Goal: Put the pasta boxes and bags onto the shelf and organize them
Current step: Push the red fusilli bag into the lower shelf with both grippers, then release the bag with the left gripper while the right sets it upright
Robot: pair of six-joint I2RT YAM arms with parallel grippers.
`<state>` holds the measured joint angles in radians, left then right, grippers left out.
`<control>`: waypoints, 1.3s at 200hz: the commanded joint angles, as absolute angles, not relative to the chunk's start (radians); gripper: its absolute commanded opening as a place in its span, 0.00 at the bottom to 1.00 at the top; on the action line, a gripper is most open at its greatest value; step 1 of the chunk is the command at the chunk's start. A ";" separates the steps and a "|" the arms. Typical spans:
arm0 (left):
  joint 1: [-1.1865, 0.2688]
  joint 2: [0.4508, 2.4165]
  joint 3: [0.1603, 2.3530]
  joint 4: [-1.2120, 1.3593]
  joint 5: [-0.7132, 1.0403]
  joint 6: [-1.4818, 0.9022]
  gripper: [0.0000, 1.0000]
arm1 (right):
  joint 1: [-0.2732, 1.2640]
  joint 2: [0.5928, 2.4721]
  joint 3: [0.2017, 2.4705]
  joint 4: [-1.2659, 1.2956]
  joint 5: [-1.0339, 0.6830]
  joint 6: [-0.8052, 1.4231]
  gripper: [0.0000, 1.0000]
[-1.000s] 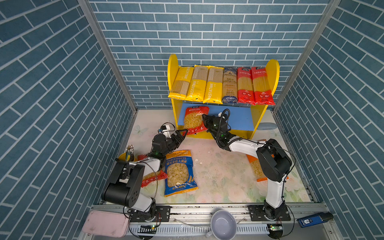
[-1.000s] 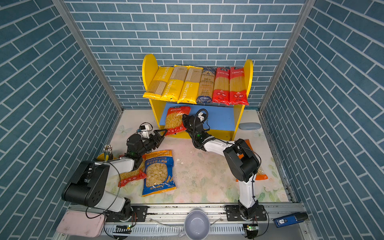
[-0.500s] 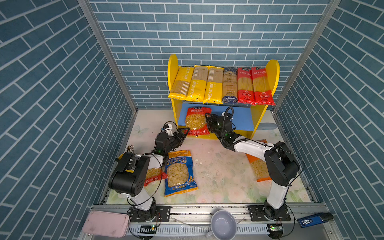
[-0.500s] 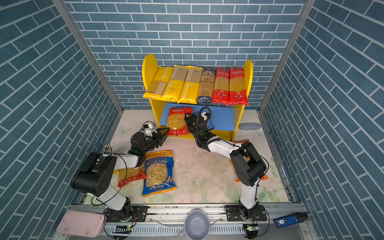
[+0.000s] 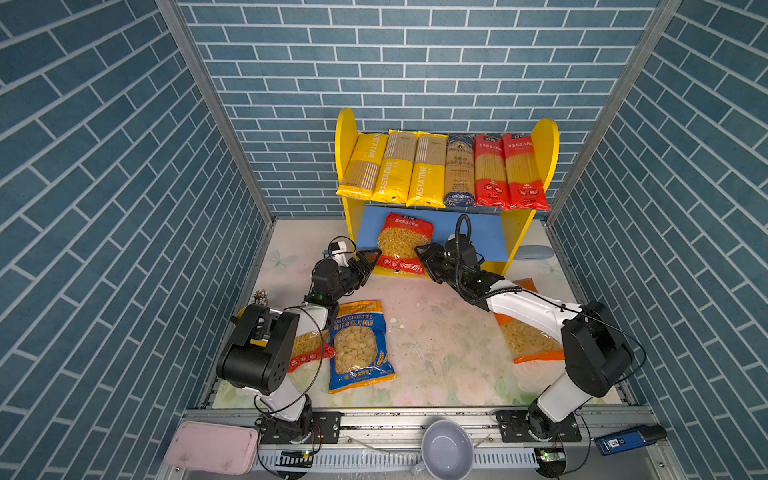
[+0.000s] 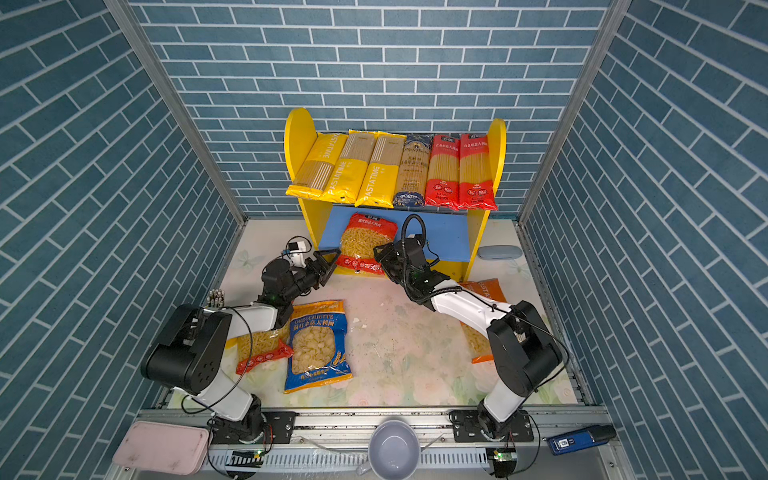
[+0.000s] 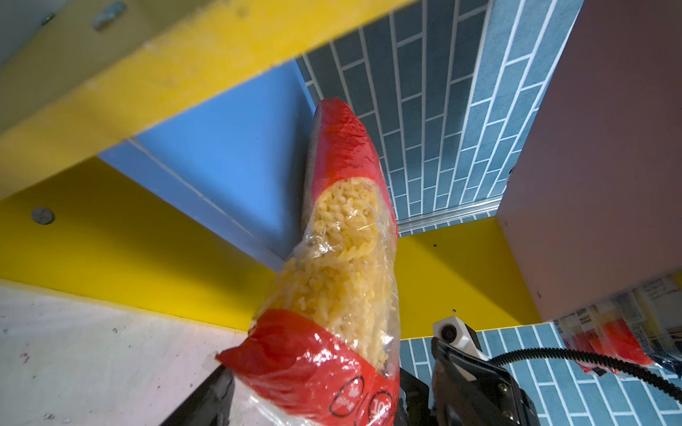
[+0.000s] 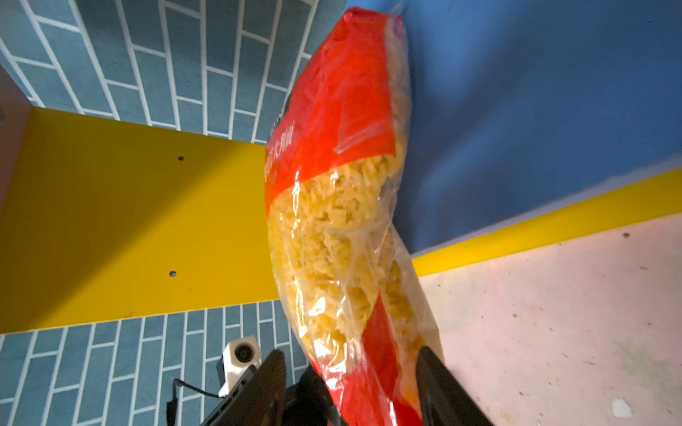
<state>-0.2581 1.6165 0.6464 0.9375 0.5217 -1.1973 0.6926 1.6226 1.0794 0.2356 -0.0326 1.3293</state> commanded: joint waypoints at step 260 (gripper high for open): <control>-0.199 0.911 0.623 -0.041 0.308 -0.728 0.87 | 0.699 1.883 1.399 0.207 -0.193 1.195 0.01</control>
